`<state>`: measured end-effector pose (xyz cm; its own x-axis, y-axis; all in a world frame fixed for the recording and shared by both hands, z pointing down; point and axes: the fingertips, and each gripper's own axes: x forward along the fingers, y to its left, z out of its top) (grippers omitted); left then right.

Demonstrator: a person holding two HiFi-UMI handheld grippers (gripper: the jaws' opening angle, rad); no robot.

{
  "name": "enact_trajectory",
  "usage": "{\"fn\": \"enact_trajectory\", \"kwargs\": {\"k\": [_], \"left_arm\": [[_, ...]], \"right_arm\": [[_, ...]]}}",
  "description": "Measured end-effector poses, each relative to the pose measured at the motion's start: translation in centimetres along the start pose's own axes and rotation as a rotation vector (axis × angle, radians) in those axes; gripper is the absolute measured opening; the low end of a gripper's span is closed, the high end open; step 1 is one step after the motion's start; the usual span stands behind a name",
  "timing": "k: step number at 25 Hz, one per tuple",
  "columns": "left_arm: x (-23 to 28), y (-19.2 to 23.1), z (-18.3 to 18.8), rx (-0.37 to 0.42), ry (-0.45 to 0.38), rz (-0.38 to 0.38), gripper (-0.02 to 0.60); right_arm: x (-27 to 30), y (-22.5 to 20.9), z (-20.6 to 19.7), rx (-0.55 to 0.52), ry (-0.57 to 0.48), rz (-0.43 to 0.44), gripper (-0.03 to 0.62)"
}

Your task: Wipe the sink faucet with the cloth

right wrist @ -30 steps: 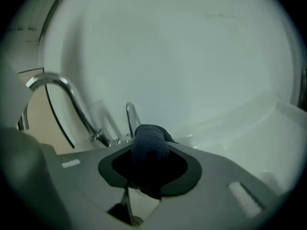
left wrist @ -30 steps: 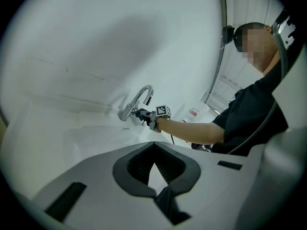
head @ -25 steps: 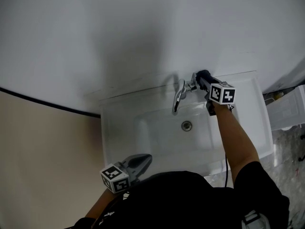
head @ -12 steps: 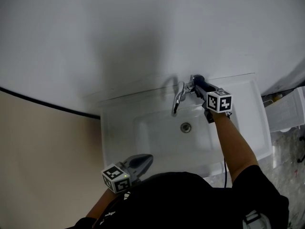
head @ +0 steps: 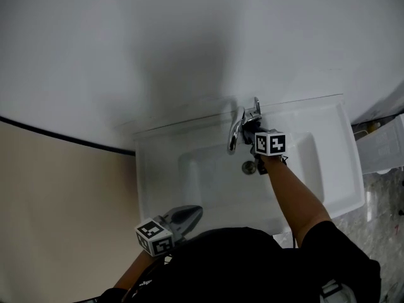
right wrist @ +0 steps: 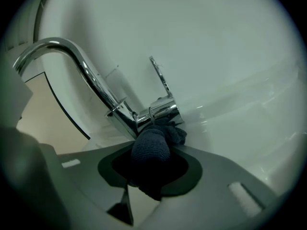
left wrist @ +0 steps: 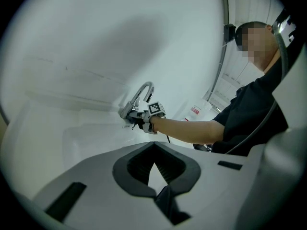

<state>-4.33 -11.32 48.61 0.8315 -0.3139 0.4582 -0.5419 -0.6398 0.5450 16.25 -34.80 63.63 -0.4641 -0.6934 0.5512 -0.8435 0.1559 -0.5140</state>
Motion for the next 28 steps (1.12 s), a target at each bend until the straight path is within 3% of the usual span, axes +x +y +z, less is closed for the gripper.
{"fn": "enact_trajectory", "kwargs": {"k": [8,13,15,22,26,28], "left_arm": [[0.2,-1.7,1.2,0.015,-0.021,0.062,-0.008],[0.4,-3.0,1.0,-0.009,-0.053,0.13,-0.008],[0.9,-3.7,1.0,-0.016,-0.062,0.15,-0.006],[2.0,-6.6,0.4,-0.033,-0.095,0.213,-0.008],[1.9,-7.2,0.0,-0.07,-0.116,0.244,-0.008],[1.7,-7.1,0.0,-0.074,-0.125,0.256,-0.008]], "right_arm": [[-4.3,-2.7,1.7,-0.072,-0.052,0.027,0.112],[-7.9,3.0,6.7,-0.531,-0.106,0.081,0.114],[-7.2,4.7,8.8,-0.639,-0.108,0.098,0.114],[-3.3,4.8,8.6,-0.979,0.101,0.083,0.112],[-3.5,5.9,8.8,-1.283,0.075,0.086,0.11],[-4.8,6.7,9.2,-1.335,0.032,0.132,0.11]]}}
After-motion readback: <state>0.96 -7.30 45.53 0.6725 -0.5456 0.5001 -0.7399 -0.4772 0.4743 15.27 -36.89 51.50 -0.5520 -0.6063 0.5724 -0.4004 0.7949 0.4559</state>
